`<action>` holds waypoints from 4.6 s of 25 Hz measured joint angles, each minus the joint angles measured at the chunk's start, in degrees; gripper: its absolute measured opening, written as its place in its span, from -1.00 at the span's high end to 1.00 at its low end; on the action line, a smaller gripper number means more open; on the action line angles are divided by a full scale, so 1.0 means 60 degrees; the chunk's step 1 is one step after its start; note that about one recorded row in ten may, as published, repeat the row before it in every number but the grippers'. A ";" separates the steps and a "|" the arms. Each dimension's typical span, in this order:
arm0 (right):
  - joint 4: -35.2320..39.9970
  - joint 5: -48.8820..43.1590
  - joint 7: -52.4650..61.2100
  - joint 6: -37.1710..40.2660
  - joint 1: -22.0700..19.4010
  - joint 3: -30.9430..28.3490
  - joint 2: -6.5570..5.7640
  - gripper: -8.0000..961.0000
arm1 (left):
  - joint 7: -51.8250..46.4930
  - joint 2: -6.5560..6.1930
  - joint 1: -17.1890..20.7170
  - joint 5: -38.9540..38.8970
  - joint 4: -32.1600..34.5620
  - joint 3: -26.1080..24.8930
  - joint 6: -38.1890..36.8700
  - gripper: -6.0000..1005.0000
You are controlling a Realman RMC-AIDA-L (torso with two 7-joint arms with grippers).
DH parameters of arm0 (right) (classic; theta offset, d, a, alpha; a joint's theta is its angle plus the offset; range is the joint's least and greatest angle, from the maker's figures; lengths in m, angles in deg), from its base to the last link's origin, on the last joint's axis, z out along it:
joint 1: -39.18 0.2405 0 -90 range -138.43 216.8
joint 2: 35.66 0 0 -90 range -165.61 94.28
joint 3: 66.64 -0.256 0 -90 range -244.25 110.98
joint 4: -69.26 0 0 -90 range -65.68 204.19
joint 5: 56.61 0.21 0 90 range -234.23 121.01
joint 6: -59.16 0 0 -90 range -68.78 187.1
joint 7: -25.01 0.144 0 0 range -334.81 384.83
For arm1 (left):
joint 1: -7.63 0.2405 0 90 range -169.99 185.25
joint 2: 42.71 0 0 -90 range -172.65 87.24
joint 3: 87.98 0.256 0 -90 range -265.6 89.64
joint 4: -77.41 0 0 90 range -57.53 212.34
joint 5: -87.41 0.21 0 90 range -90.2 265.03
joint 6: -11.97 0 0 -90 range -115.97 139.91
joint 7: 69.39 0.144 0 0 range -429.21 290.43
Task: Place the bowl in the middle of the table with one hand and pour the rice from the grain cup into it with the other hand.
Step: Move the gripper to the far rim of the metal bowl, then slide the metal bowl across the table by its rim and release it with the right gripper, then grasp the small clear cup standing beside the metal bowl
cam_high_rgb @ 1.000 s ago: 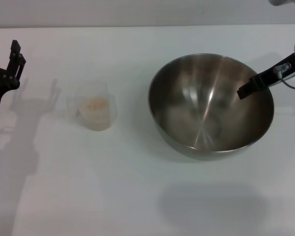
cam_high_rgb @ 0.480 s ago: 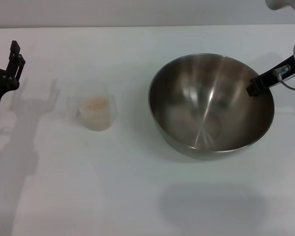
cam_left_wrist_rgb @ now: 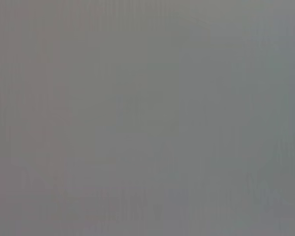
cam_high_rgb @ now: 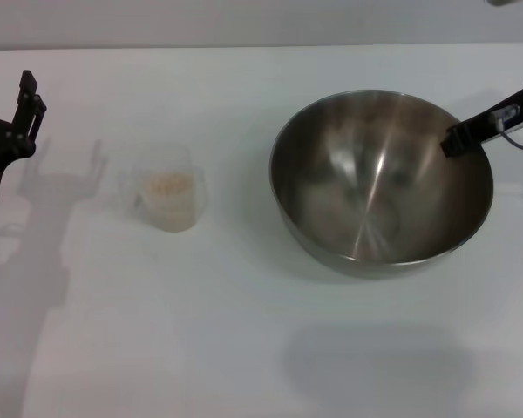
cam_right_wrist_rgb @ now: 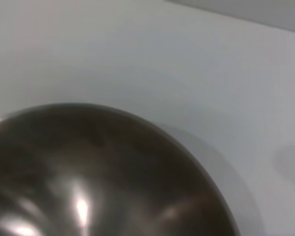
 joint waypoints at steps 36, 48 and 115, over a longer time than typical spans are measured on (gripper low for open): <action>-0.0577 0.1904 -0.0346 0.0930 0.0447 0.0013 0.0183 0.89 | 0.0005 0.0000 -0.0326 0.0001 0.0331 0.0000 -0.0004 -0.47; -0.1264 0.1815 -0.0364 0.0932 0.0674 0.0368 0.0182 0.82 | 0.0005 0.0000 -0.0342 0.0001 0.0351 0.0001 -0.0004 -0.47; -0.6245 0.0895 0.3997 2.6297 -0.2728 0.8780 0.0277 -0.14 | -0.0086 0.0028 0.1068 0.0077 -0.0069 0.1267 -0.0394 -0.47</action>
